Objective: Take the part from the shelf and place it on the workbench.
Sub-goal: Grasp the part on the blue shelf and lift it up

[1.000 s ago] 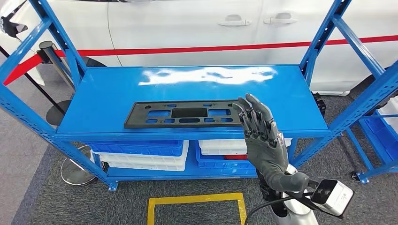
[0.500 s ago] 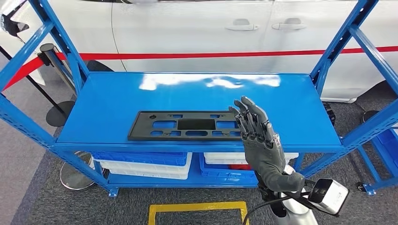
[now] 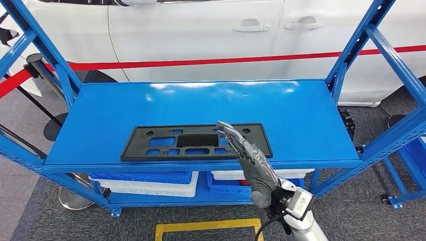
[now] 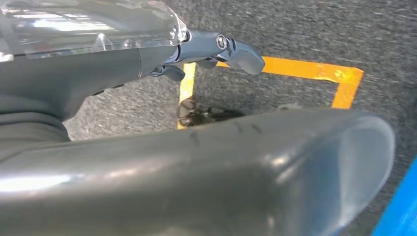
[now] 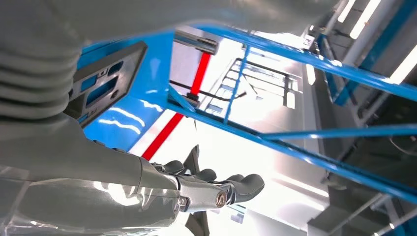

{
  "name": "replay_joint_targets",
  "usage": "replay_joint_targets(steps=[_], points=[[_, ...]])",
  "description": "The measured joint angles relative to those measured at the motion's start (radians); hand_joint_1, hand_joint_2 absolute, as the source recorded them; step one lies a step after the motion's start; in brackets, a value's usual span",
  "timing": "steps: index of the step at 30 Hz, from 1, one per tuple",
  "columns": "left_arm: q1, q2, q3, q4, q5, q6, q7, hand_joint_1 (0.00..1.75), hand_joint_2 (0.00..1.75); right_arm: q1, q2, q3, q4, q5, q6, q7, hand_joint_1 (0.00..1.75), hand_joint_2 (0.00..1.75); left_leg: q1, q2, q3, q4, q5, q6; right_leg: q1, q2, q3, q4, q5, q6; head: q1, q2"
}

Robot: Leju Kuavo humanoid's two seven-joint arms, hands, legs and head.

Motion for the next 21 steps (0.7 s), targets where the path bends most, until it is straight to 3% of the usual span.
replay_joint_targets(steps=[2,7,10,12,14,16,17,21], points=[[-0.001,0.001,0.000,0.000,0.000,0.000,0.001,0.00,0.00,-0.002,0.000,0.007,0.007,0.013,-0.007,0.002,0.00,1.75,-0.002,0.000,0.016,-0.041,0.016,0.005,0.000,0.000,0.002,0.001,-0.002,0.002,0.001,0.000],[-0.002,0.001,0.000,0.000,0.000,0.000,0.001,0.00,0.00,-0.003,0.000,0.008,0.009,0.017,-0.010,0.002,0.00,1.75,-0.004,0.000,0.012,-0.045,0.009,0.005,0.001,0.000,0.001,0.002,-0.002,0.004,0.000,0.000],[-0.002,0.000,0.000,0.000,0.000,0.001,0.001,0.00,0.00,-0.016,-0.001,0.029,0.035,0.073,-0.052,0.005,0.00,1.75,-0.007,0.000,0.011,-0.054,0.013,0.011,0.002,0.000,-0.004,0.003,0.000,0.013,0.000,0.000],[0.002,-0.003,0.000,0.000,0.001,0.002,0.000,0.00,0.00,-0.047,-0.002,0.097,0.113,0.267,-0.215,0.036,0.00,1.75,-0.001,0.001,0.015,-0.064,0.035,0.024,-0.007,-0.002,-0.054,0.114,-0.054,0.037,0.004,0.000],[0.005,-0.007,0.000,0.000,0.000,0.003,-0.002,0.00,0.00,-0.084,-0.001,0.174,0.207,0.486,-0.412,0.085,0.00,1.75,0.003,0.002,0.019,-0.070,0.041,0.028,-0.023,-0.005,-0.076,0.172,-0.070,0.056,0.007,0.000],[0.006,-0.010,0.000,0.000,-0.002,0.003,-0.005,0.00,0.00,-0.108,0.007,0.211,0.257,0.592,-0.515,0.120,0.00,1.75,0.002,0.001,0.020,-0.069,0.038,0.021,-0.025,-0.007,-0.018,0.059,-0.020,0.053,0.007,0.000],[0.006,-0.011,0.000,0.000,-0.002,0.003,-0.006,0.00,0.00,-0.117,0.012,0.223,0.274,0.629,-0.551,0.135,0.00,1.75,0.001,0.001,0.020,-0.068,0.038,0.015,-0.023,-0.007,0.003,0.016,-0.009,0.049,0.007,0.000],[0.005,-0.011,0.000,0.000,-0.011,0.003,-0.009,0.00,0.00,-0.157,0.043,0.276,0.353,0.791,-0.665,0.219,0.00,1.75,0.003,0.001,0.017,-0.062,0.030,-0.012,-0.017,-0.005,0.013,-0.010,-0.006,0.028,0.007,0.000]])
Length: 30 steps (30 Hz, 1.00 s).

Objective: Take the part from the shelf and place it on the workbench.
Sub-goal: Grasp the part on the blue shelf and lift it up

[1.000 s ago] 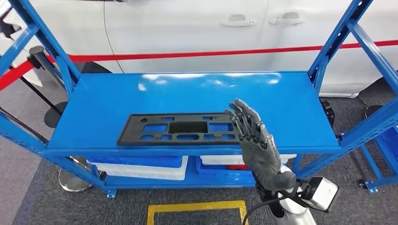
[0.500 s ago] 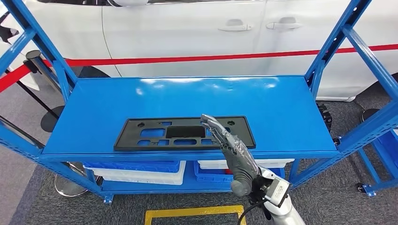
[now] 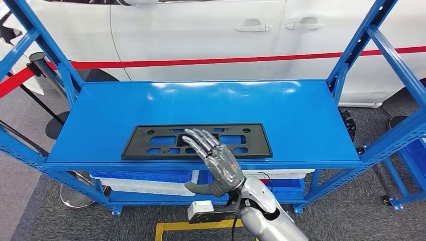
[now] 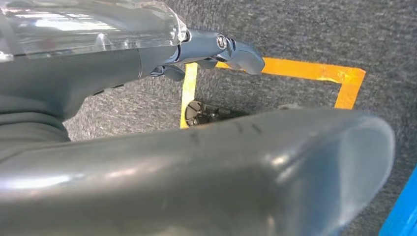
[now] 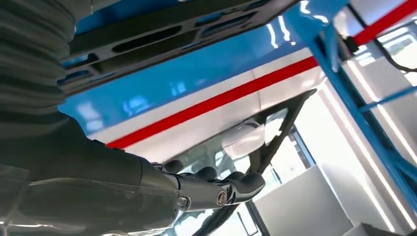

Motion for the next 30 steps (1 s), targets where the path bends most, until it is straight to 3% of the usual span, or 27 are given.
replay_joint_targets(steps=[2,4,6,7,10,12,16,18,20,21,22,23,24,26,27,30], points=[[-0.001,0.000,0.000,0.000,-0.003,0.001,-0.002,0.00,0.00,-0.026,0.023,0.029,0.048,0.070,-0.037,0.041,0.00,1.75,0.002,0.000,-0.024,0.057,-0.039,-0.008,-0.003,-0.001,0.003,-0.007,0.004,-0.015,-0.001,0.000],[0.000,0.000,0.000,0.000,-0.007,0.002,-0.004,0.00,0.00,-0.049,0.048,0.055,0.101,0.125,-0.065,0.077,0.00,1.75,0.003,0.000,-0.083,0.189,-0.105,-0.011,0.000,-0.002,0.002,-0.007,0.004,-0.021,-0.002,0.000],[0.002,0.000,0.000,0.000,-0.011,0.002,-0.006,0.00,0.00,-0.069,0.069,0.079,0.155,0.168,-0.081,0.104,0.00,1.75,0.003,0.000,-0.131,0.287,-0.134,-0.014,0.004,-0.003,0.002,-0.006,0.003,-0.023,-0.001,0.000],[0.002,0.000,0.000,0.000,-0.011,0.002,-0.006,0.00,0.00,-0.076,0.077,0.088,0.176,0.181,-0.083,0.111,0.00,1.75,0.003,0.000,-0.132,0.287,-0.122,-0.013,0.006,-0.003,0.003,-0.005,0.002,-0.024,-0.001,0.000],[0.001,0.000,0.000,0.000,-0.012,0.002,-0.006,0.00,0.00,-0.098,0.101,0.107,0.221,0.193,-0.085,0.121,0.00,1.75,0.001,0.000,-0.044,0.099,-0.023,-0.006,0.008,-0.001,0.005,0.004,-0.004,-0.020,-0.001,0.000],[0.000,0.001,0.000,0.000,-0.013,0.002,-0.007,0.00,0.00,-0.111,0.111,0.115,0.242,0.198,-0.087,0.125,0.00,1.75,-0.002,-0.001,-0.007,0.016,0.002,0.003,0.012,0.000,0.001,0.009,-0.007,-0.012,0.000,0.000],[0.003,0.000,0.000,0.000,-0.019,0.001,-0.007,0.00,0.00,-0.135,0.127,0.131,0.281,0.230,-0.088,0.148,0.00,1.75,0.002,-0.001,-0.005,0.002,0.007,0.022,0.012,0.000,-0.007,0.024,-0.019,0.005,0.001,0.000],[0.000,0.000,0.000,0.000,-0.023,-0.001,-0.008,0.00,0.00,-0.155,0.139,0.141,0.306,0.244,-0.088,0.170,0.00,1.75,0.004,0.000,-0.005,-0.002,0.010,0.030,0.008,0.000,-0.045,0.107,-0.070,0.015,0.002,0.000],[-0.001,0.002,0.000,0.000,-0.029,-0.003,-0.008,0.00,0.00,-0.172,0.150,0.148,0.336,0.257,-0.089,0.192,0.00,1.75,0.004,0.000,-0.007,-0.002,0.011,0.033,0.004,-0.001,-0.107,0.238,-0.128,0.021,0.003,0.000],[-0.001,0.003,0.000,0.000,-0.032,-0.004,-0.008,0.00,0.00,-0.179,0.155,0.151,0.353,0.261,-0.089,0.203,0.00,1.75,0.004,0.000,-0.007,-0.001,0.011,0.033,0.003,-0.001,-0.129,0.281,-0.137,0.022,0.003,0.000],[-0.001,0.004,0.000,0.000,-0.033,-0.005,-0.008,0.00,0.00,-0.186,0.161,0.152,0.368,0.264,-0.090,0.212,0.00,1.75,0.004,-0.001,-0.007,-0.001,0.010,0.033,0.002,-0.001,-0.133,0.286,-0.125,0.022,0.003,0.000],[-0.001,0.005,0.000,0.000,-0.034,-0.006,-0.008,0.00,0.00,-0.195,0.167,0.153,0.383,0.266,-0.090,0.220,0.00,1.75,0.004,-0.001,-0.006,0.000,0.010,0.032,0.002,-0.001,-0.117,0.251,-0.096,0.019,0.003,0.000],[-0.001,0.005,0.000,0.000,-0.035,-0.007,-0.007,0.00,0.00,-0.206,0.174,0.154,0.397,0.267,-0.091,0.227,0.00,1.75,0.004,-0.002,-0.005,0.001,0.009,0.031,0.003,-0.001,-0.087,0.185,-0.057,0.014,0.003,0.000],[-0.002,0.005,0.000,0.000,-0.036,-0.008,-0.007,0.00,0.00,-0.234,0.191,0.154,0.426,0.271,-0.096,0.237,0.00,1.75,0.002,-0.002,-0.004,0.002,0.008,0.025,0.008,-0.001,-0.027,0.057,-0.007,0.004,0.003,0.000],[-0.003,0.005,0.000,0.000,-0.036,-0.008,-0.007,0.00,0.00,-0.247,0.200,0.154,0.443,0.274,-0.099,0.242,0.00,1.75,0.001,-0.002,-0.005,0.002,0.008,0.021,0.011,-0.001,-0.012,0.023,0.000,0.000,0.003,0.000],[-0.003,0.006,0.000,0.000,-0.035,-0.008,-0.007,0.00,0.00,-0.279,0.222,0.153,0.501,0.284,-0.105,0.255,0.00,1.75,0.000,-0.002,-0.007,-0.003,0.009,0.004,0.013,0.001,-0.008,0.002,0.003,-0.009,0.002,0.000]])
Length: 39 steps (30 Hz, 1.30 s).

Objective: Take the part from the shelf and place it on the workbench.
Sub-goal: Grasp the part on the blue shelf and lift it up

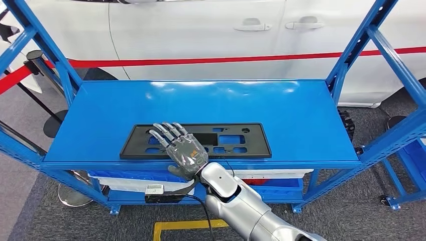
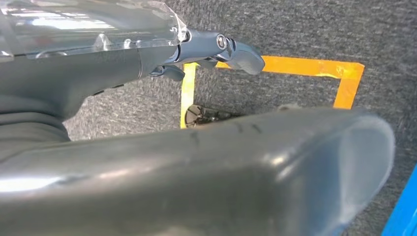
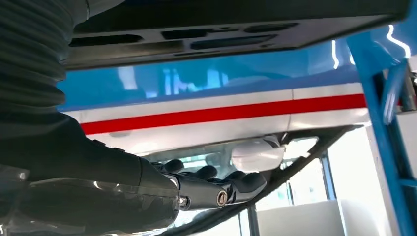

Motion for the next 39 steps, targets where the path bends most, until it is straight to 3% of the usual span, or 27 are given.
replay_joint_targets(steps=[2,5,6,7,8,9,11,13,16,17,18,20,22,23,24,26,27,29,32,34,36,37,38,39], points=[[0.000,0.002,0.000,0.000,0.000,0.001,0.000,0.00,0.00,-0.019,0.014,0.000,0.035,0.005,-0.004,0.006,0.00,1.75,0.000,0.000,-0.011,0.029,-0.024,-0.009,-0.006,-0.001,0.006,-0.011,0.006,-0.011,-0.001,0.000],[0.001,0.003,0.000,0.000,0.001,0.001,0.001,0.00,0.00,-0.037,0.030,0.000,0.076,0.011,-0.007,0.014,0.00,1.75,0.002,0.000,-0.095,0.216,-0.118,-0.019,-0.007,-0.004,0.009,-0.016,0.008,-0.020,-0.002,0.000],[0.002,0.003,0.000,0.000,0.001,0.001,0.001,0.00,0.00,-0.038,0.033,0.000,0.090,0.015,-0.008,0.018,0.00,1.75,0.002,0.000,-0.125,0.276,-0.137,-0.022,-0.006,-0.004,0.009,-0.016,0.008,-0.020,-0.002,0.000],[0.003,0.003,0.000,0.000,0.001,0.001,0.001,0.00,0.00,-0.040,0.036,0.000,0.107,0.020,-0.008,0.023,0.00,1.75,0.003,0.000,-0.140,0.304,-0.137,-0.023,-0.006,-0.004,0.010,-0.015,0.007,-0.020,-0.002,0.000],[0.004,0.004,0.000,0.000,0.001,0.001,0.001,0.00,0.00,-0.044,0.039,0.000,0.125,0.027,-0.009,0.030,0.00,1.75,0.003,0.000,-0.133,0.286,-0.116,-0.024,-0.005,-0.003,0.011,-0.014,0.007,-0.020,-0.002,0.000],[0.004,0.005,0.000,0.000,0.001,0.001,0.001,0.00,0.00,-0.050,0.043,-0.001,0.144,0.034,-0.010,0.038,0.00,1.75,0.003,0.001,-0.108,0.232,-0.080,-0.023,-0.006,-0.002,0.012,-0.013,0.005,-0.019,-0.002,0.000],[0.003,0.007,0.000,0.000,0.001,0.001,0.001,0.00,0.00,-0.066,0.050,-0.002,0.179,0.046,-0.012,0.048,0.00,1.75,0.003,0.001,-0.038,0.081,-0.014,-0.018,-0.004,0.001,0.012,-0.006,0.000,-0.012,-0.002,0.000],[0.001,0.008,0.000,0.000,0.000,0.002,0.001,0.00,0.00,-0.079,0.053,-0.002,0.203,0.051,-0.013,0.050,0.00,1.75,0.001,0.000,-0.006,0.009,0.004,-0.007,0.000,0.002,0.007,0.001,-0.003,-0.003,0.000,0.000],[0.002,0.008,0.000,0.000,-0.001,0.002,0.002,0.00,0.00,-0.089,0.056,-0.003,0.237,0.060,-0.012,0.056,0.00,1.75,0.002,-0.002,-0.008,0.006,0.006,0.010,0.000,0.002,0.002,0.007,-0.007,0.009,0.000,0.000],[0.002,0.008,0.001,0.000,-0.001,0.002,0.002,0.00,0.00,-0.093,0.057,-0.003,0.248,0.065,-0.010,0.061,0.00,1.75,0.003,-0.002,-0.008,0.004,0.008,0.016,-0.001,0.002,-0.005,0.024,-0.020,0.015,0.001,0.000],[0.001,0.008,0.001,0.000,-0.001,0.002,0.003,0.00,0.00,-0.098,0.057,-0.004,0.259,0.071,-0.008,0.066,0.00,1.75,0.004,-0.001,-0.008,0.002,0.010,0.021,-0.002,0.001,-0.023,0.062,-0.044,0.021,0.001,0.000],[0.000,0.008,0.001,0.000,-0.002,0.002,0.004,0.00,0.00,-0.105,0.056,-0.006,0.284,0.081,-0.002,0.078,0.00,1.75,0.004,-0.001,-0.010,0.001,0.011,0.027,-0.006,0.001,-0.084,0.191,-0.109,0.029,0.001,0.000],[0.000,0.009,0.001,0.000,-0.003,0.002,0.008,0.00,0.00,-0.107,0.053,-0.009,0.312,0.086,0.003,0.085,0.00,1.75,0.003,-0.001,-0.010,0.002,0.011,0.027,-0.007,0.001,-0.134,0.289,-0.136,0.032,0.001,0.000],[0.000,0.010,0.001,0.000,-0.004,0.002,0.009,0.00,0.00,-0.108,0.051,-0.011,0.323,0.087,0.005,0.087,0.00,1.75,0.003,-0.001,-0.010,0.003,0.010,0.027,-0.007,0.001,-0.134,0.285,-0.120,0.030,0.001,0.000],[0.000,0.010,0.001,0.000,-0.004,0.002,0.011,0.00,0.00,-0.111,0.050,-0.012,0.330,0.088,0.005,0.087,0.00,1.75,0.002,-0.002,-0.009,0.003,0.010,0.027,-0.006,0.001,-0.114,0.240,-0.088,0.025,0.001,0.000],[-0.001,0.009,0.001,0.000,-0.005,0.002,0.012,0.00,0.00,-0.120,0.049,-0.014,0.342,0.091,0.005,0.089,0.00,1.75,-0.001,-0.003,-0.008,0.004,0.009,0.026,0.000,0.000,-0.049,0.101,-0.020,0.009,0.001,0.000],[-0.003,0.008,0.001,0.000,-0.006,0.001,0.013,0.00,0.00,-0.125,0.049,-0.015,0.348,0.095,0.004,0.093,0.00,1.75,-0.003,-0.003,-0.009,0.004,0.008,0.024,0.003,-0.001,-0.025,0.048,-0.002,0.002,0.000,0.000],[-0.005,0.008,0.001,0.001,-0.008,0.000,0.013,0.00,0.00,-0.130,0.050,-0.016,0.357,0.107,0.001,0.107,0.00,1.75,-0.004,-0.003,-0.012,0.004,0.009,0.016,0.008,-0.002,-0.008,0.004,0.003,-0.004,0.000,0.000],[-0.006,0.010,0.001,0.001,-0.013,-0.001,0.011,0.00,0.00,-0.132,0.054,-0.023,0.366,0.124,-0.006,0.134,0.00,1.75,-0.003,-0.003,-0.016,0.015,-0.002,0.000,0.001,-0.006,0.000,-0.013,0.012,-0.011,-0.001,0.000],[-0.006,0.013,0.001,0.001,-0.017,-0.001,0.010,0.00,0.00,-0.132,0.056,-0.030,0.374,0.132,-0.009,0.153,0.00,1.75,0.000,-0.003,-0.053,0.098,-0.052,-0.009,-0.005,-0.011,0.005,-0.023,0.018,-0.018,-0.003,0.000],[-0.005,0.013,0.001,0.001,-0.020,-0.001,0.010,0.00,0.00,-0.132,0.056,-0.038,0.383,0.139,-0.011,0.176,0.00,1.75,0.005,-0.003,-0.112,0.227,-0.113,-0.019,-0.006,-0.014,0.003,-0.024,0.019,-0.022,-0.005,0.000],[-0.005,0.013,0.001,0.001,-0.021,-0.001,0.010,0.00,0.00,-0.132,0.056,-0.043,0.388,0.140,-0.013,0.187,0.00,1.75,0.008,-0.002,-0.131,0.268,-0.125,-0.024,-0.006,-0.014,0.001,-0.022,0.020,-0.021,-0.005,0.000],[-0.004,0.014,0.001,0.001,-0.023,-0.001,0.009,0.00,0.00,-0.132,0.056,-0.049,0.393,0.140,-0.015,0.196,0.00,1.75,0.011,-0.002,-0.132,0.274,-0.119,-0.028,-0.007,-0.015,-0.001,-0.021,0.020,-0.020,-0.005,0.000],[-0.003,0.016,0.001,0.001,-0.024,-0.001,0.009,0.00,0.00,-0.132,0.056,-0.056,0.397,0.139,-0.018,0.201,0.00,1.75,0.015,-0.002,-0.113,0.243,-0.097,-0.032,-0.009,-0.015,-0.003,-0.018,0.021,-0.017,-0.005,0.000]])
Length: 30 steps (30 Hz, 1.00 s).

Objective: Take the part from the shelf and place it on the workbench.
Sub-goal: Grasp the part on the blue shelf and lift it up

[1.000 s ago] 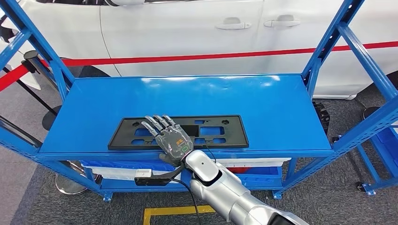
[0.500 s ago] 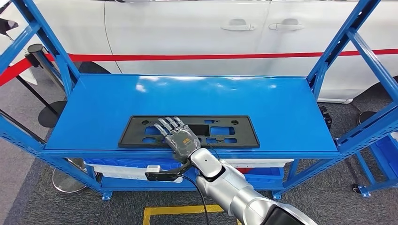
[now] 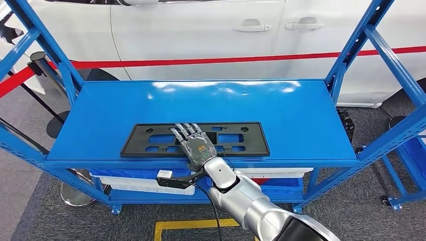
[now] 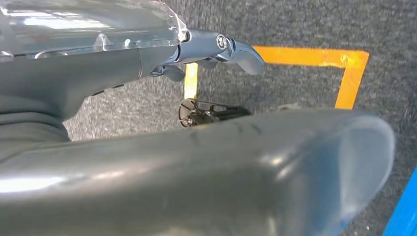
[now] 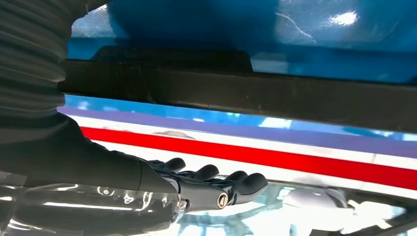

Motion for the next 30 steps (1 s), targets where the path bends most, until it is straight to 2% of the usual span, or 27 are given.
replay_joint_targets(steps=[2,4,6,8,9,10,12,13,14,15,18,19,21,23,24,25,27,28,29,30], points=[[-0.001,0.003,0.000,0.000,-0.002,0.000,-0.001,0.00,0.00,-0.002,-0.001,-0.019,0.006,-0.004,-0.009,0.003,0.00,1.75,0.008,0.001,0.072,-0.129,0.051,-0.006,-0.002,0.001,-0.006,0.010,-0.001,0.009,0.000,0.000],[-0.003,0.004,0.000,0.000,-0.004,0.000,-0.002,0.00,0.00,-0.006,-0.005,-0.040,0.012,-0.010,-0.019,0.001,0.00,1.75,0.010,-0.002,0.119,-0.215,0.072,0.004,0.001,0.004,-0.014,0.023,-0.005,0.022,0.002,0.000],[-0.004,0.004,0.000,0.000,-0.007,0.000,-0.003,0.00,0.00,-0.009,-0.009,-0.063,0.017,-0.013,-0.027,-0.001,0.00,1.75,0.005,-0.003,0.121,-0.225,0.076,0.024,0.002,0.008,-0.019,0.025,-0.005,0.035,0.007,0.000],[-0.004,0.005,0.000,0.000,-0.011,0.000,-0.003,0.00,0.00,-0.009,-0.015,-0.085,0.021,-0.013,-0.033,-0.005,0.00,1.75,0.004,0.000,0.115,-0.228,0.087,0.042,-0.002,0.010,-0.027,0.035,-0.010,0.046,0.008,0.000],[-0.004,0.005,0.000,0.000,-0.012,0.000,-0.003,0.00,0.00,-0.010,-0.019,-0.095,0.022,-0.013,-0.034,-0.007,0.00,1.75,0.005,0.001,0.110,-0.230,0.094,0.049,-0.005,0.010,-0.040,0.062,-0.030,0.051,0.009,0.000],[-0.004,0.005,0.000,0.000,-0.013,0.000,-0.003,0.00,0.00,-0.010,-0.022,-0.102,0.023,-0.013,-0.036,-0.007,0.00,1.75,0.005,0.003,0.105,-0.231,0.099,0.054,-0.007,0.010,-0.061,0.108,-0.062,0.055,0.010,0.000],[-0.003,0.006,0.000,0.000,-0.013,0.000,-0.003,0.00,0.00,-0.011,-0.028,-0.111,0.025,-0.013,-0.040,-0.008,0.00,1.75,0.003,0.004,0.092,-0.230,0.108,0.059,-0.009,0.010,-0.117,0.237,-0.138,0.061,0.011,0.000],[-0.003,0.006,0.000,0.000,-0.014,0.000,-0.003,0.00,0.00,-0.011,-0.030,-0.114,0.025,-0.013,-0.043,-0.008,0.00,1.75,0.001,0.004,0.085,-0.230,0.112,0.060,-0.009,0.010,-0.137,0.287,-0.159,0.062,0.011,0.000],[-0.003,0.006,0.000,0.000,-0.014,0.000,-0.003,0.00,0.00,-0.012,-0.032,-0.117,0.026,-0.013,-0.046,-0.008,0.00,1.75,-0.001,0.004,0.080,-0.230,0.115,0.060,-0.008,0.010,-0.139,0.305,-0.162,0.061,0.011,0.000],[-0.003,0.006,0.000,0.000,-0.014,0.000,-0.003,0.00,0.00,-0.013,-0.033,-0.121,0.026,-0.013,-0.048,-0.009,0.00,1.75,-0.003,0.003,0.077,-0.230,0.119,0.059,-0.007,0.010,-0.121,0.284,-0.148,0.057,0.011,0.000],[-0.002,0.004,0.000,0.001,-0.017,-0.001,-0.004,0.00,0.00,-0.021,-0.034,-0.133,0.026,-0.016,-0.051,-0.018,0.00,1.75,-0.007,0.000,0.074,-0.229,0.126,0.053,0.003,0.010,0.001,0.084,-0.074,0.031,0.011,0.000],[-0.003,0.003,0.000,0.001,-0.019,-0.001,-0.004,0.00,0.00,-0.025,-0.034,-0.138,0.026,-0.019,-0.054,-0.025,0.00,1.75,-0.008,0.000,0.074,-0.229,0.127,0.049,0.007,0.010,0.024,0.041,-0.062,0.024,0.012,0.000],[-0.003,0.001,0.000,0.002,-0.022,-0.002,-0.006,0.00,0.00,-0.033,-0.037,-0.153,0.025,-0.030,-0.063,-0.050,0.00,1.75,-0.007,-0.001,0.075,-0.231,0.130,0.037,0.013,0.010,0.033,0.022,-0.054,0.017,0.013,0.000],[-0.004,0.002,0.000,0.002,-0.024,-0.002,-0.007,0.00,0.00,-0.042,-0.040,-0.173,0.023,-0.043,-0.071,-0.083,0.00,1.75,-0.006,0.000,0.074,-0.229,0.128,0.026,0.007,0.011,0.037,0.009,-0.042,0.012,0.015,0.000],[-0.004,0.002,0.000,0.002,-0.024,-0.003,-0.007,0.00,0.00,-0.045,-0.041,-0.183,0.021,-0.054,-0.073,-0.105,0.00,1.75,-0.006,0.000,0.066,-0.212,0.115,0.021,0.004,0.011,0.040,0.002,-0.036,0.006,0.014,0.000],[-0.004,0.002,0.000,0.002,-0.024,-0.003,-0.007,0.00,0.00,-0.047,-0.041,-0.193,0.018,-0.069,-0.074,-0.134,0.00,1.75,-0.006,0.000,0.049,-0.174,0.091,0.019,0.001,0.011,0.042,-0.004,-0.031,0.003,0.013,0.000],[-0.005,0.002,0.000,0.002,-0.023,-0.005,-0.007,0.00,0.00,-0.044,-0.039,-0.215,0.010,-0.127,-0.064,-0.221,0.00,1.75,-0.005,0.000,-0.006,-0.053,0.030,0.014,0.004,0.010,0.042,-0.004,-0.030,-0.003,0.011,0.000],[-0.004,0.002,0.000,0.002,-0.023,-0.007,-0.007,0.00,0.00,-0.040,-0.036,-0.230,0.004,-0.163,-0.052,-0.275,0.00,1.75,-0.004,0.000,-0.031,0.002,0.011,0.011,0.006,0.010,0.041,-0.003,-0.031,-0.004,0.011,0.000],[-0.004,0.002,0.000,0.002,-0.022,-0.008,-0.008,0.00,0.00,-0.035,-0.034,-0.244,-0.004,-0.198,-0.039,-0.328,0.00,1.75,-0.004,0.001,-0.046,0.030,0.008,0.009,0.007,0.010,0.041,-0.001,-0.033,-0.004,0.011,0.000],[-0.004,0.002,0.000,0.003,-0.021,-0.009,-0.008,0.00,0.00,-0.031,-0.031,-0.256,-0.016,-0.229,-0.026,-0.374,0.00,1.75,-0.004,0.001,-0.041,0.018,0.026,0.008,0.007,0.011,0.042,0.002,-0.036,-0.004,0.011,0.000]])
